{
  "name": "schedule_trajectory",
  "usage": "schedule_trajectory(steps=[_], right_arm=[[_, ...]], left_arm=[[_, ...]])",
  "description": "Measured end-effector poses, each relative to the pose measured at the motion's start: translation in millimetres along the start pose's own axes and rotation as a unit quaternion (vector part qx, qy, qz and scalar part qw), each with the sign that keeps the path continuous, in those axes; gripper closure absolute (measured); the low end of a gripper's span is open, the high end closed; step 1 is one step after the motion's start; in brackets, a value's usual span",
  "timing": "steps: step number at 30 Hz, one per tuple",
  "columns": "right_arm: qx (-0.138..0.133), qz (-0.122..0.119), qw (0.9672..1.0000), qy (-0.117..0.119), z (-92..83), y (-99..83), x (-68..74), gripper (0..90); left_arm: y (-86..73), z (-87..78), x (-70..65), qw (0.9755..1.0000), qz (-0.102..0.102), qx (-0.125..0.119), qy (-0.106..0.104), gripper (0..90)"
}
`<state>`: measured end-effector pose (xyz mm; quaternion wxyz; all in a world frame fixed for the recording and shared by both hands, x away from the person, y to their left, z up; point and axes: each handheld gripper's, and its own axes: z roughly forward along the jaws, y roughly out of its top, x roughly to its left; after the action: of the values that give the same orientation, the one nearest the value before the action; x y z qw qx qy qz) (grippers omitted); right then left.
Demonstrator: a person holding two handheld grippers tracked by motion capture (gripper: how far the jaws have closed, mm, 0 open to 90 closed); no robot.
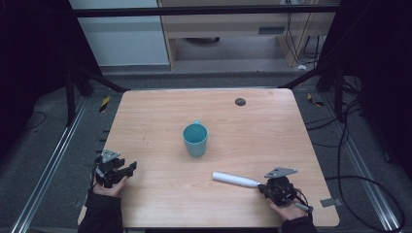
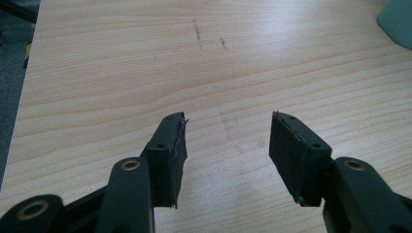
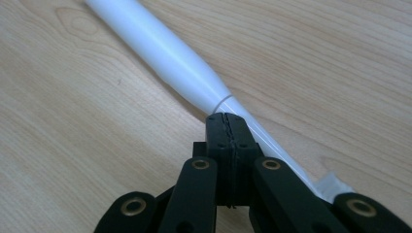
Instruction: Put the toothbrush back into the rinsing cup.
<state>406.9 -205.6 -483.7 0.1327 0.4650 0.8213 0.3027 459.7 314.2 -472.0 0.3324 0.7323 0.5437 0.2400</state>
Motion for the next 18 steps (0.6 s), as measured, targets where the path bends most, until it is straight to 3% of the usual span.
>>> schedule_trajectory(steps=[18], right_arm=[[0.004, 0.016, 0.9996, -0.022, 8.3, 6.7, -14.7, 90.0]], left_arm=[[0.3, 1.1, -0.6, 1.0, 0.001, 0.001, 0.0, 47.2]])
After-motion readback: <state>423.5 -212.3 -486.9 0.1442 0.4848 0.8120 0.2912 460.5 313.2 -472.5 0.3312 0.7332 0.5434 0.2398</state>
